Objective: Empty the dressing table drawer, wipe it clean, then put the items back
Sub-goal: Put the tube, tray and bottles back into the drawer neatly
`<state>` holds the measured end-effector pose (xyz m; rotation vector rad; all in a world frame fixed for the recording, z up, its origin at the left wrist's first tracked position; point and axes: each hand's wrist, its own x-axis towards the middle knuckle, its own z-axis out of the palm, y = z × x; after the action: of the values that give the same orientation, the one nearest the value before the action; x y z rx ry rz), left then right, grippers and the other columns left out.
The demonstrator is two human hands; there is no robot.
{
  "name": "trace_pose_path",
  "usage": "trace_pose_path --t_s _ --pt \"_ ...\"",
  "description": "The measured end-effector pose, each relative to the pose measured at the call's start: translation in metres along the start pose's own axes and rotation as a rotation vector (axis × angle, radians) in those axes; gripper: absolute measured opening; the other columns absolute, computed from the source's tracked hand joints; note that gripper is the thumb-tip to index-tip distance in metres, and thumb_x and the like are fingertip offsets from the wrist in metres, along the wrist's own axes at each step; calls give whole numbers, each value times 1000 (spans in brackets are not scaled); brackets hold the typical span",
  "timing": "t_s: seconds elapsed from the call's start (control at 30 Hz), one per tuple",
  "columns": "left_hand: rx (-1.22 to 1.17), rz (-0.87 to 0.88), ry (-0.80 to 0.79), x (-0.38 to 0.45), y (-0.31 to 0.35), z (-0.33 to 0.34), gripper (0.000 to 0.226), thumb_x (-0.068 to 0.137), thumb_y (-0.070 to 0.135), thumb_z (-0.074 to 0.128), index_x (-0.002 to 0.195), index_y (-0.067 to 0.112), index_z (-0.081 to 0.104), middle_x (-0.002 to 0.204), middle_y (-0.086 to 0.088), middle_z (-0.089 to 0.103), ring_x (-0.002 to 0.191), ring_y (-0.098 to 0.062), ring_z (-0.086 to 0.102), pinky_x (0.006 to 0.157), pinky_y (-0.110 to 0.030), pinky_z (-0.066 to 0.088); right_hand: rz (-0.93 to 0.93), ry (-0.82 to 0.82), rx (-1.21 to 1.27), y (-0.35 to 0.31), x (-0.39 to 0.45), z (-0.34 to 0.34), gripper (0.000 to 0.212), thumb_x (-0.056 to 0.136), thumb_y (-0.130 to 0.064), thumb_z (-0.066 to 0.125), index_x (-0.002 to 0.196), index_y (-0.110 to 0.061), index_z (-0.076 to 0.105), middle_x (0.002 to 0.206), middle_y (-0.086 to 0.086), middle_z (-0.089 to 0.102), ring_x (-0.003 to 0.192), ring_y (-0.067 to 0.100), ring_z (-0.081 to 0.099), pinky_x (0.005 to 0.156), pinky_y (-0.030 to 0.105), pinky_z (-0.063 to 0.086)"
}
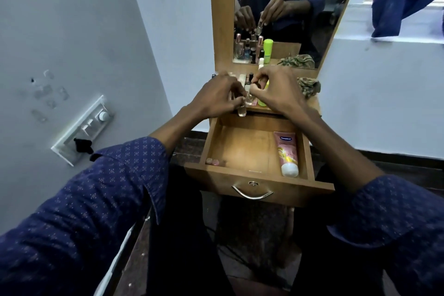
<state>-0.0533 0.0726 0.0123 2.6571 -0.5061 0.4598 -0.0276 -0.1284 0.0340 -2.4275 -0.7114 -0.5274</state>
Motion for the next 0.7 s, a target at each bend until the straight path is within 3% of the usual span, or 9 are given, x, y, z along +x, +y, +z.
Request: trace_pose_path --t_s 0.1,0.17,0.3,0.4,0.5,0.7 --pt "-37 -35 -98 -27 -5 9 13 89 25 77 100 21 83 87 8 72 78 -9 62 64 -22 46 50 -66 23 -6 -27 22 10 82 -25 74 90 -20 78 73 -5 69 66 10 64 55 21 45" --pt "-24 -57 -162 -44 -13 17 14 89 28 78 100 24 84 86 9 72 76 -11 64 63 -26 46 95 -101 56 -8 -47 40 11 82 -22 75 91 -19 79 72 -5 69 64 7 63 52 17 40" --pt "-24 -144 -300 -69 -33 28 15 87 29 81 102 26 82 98 8 78 85 -10 68 70 -28 51 194 -182 77 -16 -82 75 11 82 -23 79 93 -24 77 78 -10 67 67 4 60 53 23 47" --pt "0 -153 -408 -77 -40 34 17 86 22 83 103 24 83 101 9 78 84 -6 67 73 -26 53 234 -238 57 -22 -98 92 10 82 -21 81 91 -23 77 77 -11 65 65 3 55 49 16 28" --pt "43 -162 -500 -80 -44 38 20 85 17 82 105 22 83 103 6 80 88 -9 70 81 -32 60 264 -283 121 -23 -105 109 13 79 -19 82 91 -21 78 74 -9 65 66 7 60 50 21 33" --pt "43 -189 -677 -78 -44 44 25 85 7 80 106 21 84 103 3 81 90 -13 72 90 -35 61 282 -431 213 -26 -110 132 8 80 -20 82 84 -21 76 72 -9 68 69 7 64 60 26 50"
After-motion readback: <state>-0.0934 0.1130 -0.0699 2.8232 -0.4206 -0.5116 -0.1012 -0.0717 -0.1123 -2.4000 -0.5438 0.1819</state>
